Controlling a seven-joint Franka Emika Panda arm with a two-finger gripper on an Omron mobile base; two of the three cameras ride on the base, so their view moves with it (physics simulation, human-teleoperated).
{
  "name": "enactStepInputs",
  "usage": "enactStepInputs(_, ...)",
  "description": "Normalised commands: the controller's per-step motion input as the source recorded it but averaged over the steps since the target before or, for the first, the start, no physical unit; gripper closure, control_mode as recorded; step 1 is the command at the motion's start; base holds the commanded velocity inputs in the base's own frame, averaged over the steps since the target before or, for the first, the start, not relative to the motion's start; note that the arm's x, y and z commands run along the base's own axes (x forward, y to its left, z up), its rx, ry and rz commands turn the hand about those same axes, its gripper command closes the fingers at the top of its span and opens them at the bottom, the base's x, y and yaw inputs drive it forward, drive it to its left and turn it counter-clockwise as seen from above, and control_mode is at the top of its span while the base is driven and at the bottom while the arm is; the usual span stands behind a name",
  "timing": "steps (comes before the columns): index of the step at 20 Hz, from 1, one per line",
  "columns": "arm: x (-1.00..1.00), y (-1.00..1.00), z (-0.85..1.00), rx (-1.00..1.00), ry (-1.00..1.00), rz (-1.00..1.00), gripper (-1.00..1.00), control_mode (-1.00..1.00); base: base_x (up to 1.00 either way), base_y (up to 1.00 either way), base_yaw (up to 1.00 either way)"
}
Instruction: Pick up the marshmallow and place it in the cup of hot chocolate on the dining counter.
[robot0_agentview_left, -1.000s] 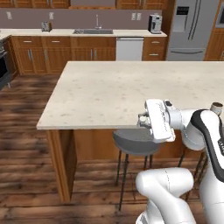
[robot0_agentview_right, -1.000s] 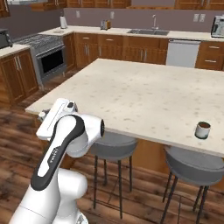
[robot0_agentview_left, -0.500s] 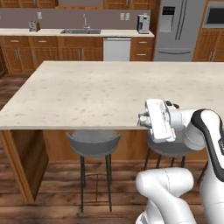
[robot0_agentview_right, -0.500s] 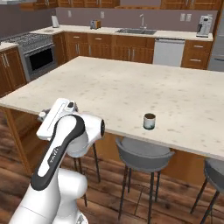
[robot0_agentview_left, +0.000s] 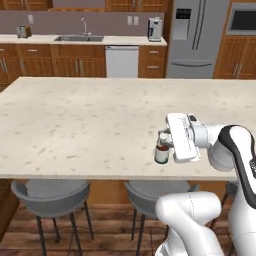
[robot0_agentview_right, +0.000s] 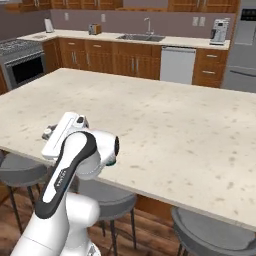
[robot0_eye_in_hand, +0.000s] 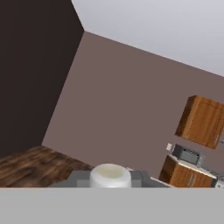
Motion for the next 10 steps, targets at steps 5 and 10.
enactStepInputs(5,0.00,0.00,0.00,0.00,0.00,0.00,1.00,1.00,0.77,-0.42,-0.28)
enactStepInputs(10,0.00,0.00,0.00,0.00,0.00,0.00,1.00,1.00,0.70,0.00,-0.52)
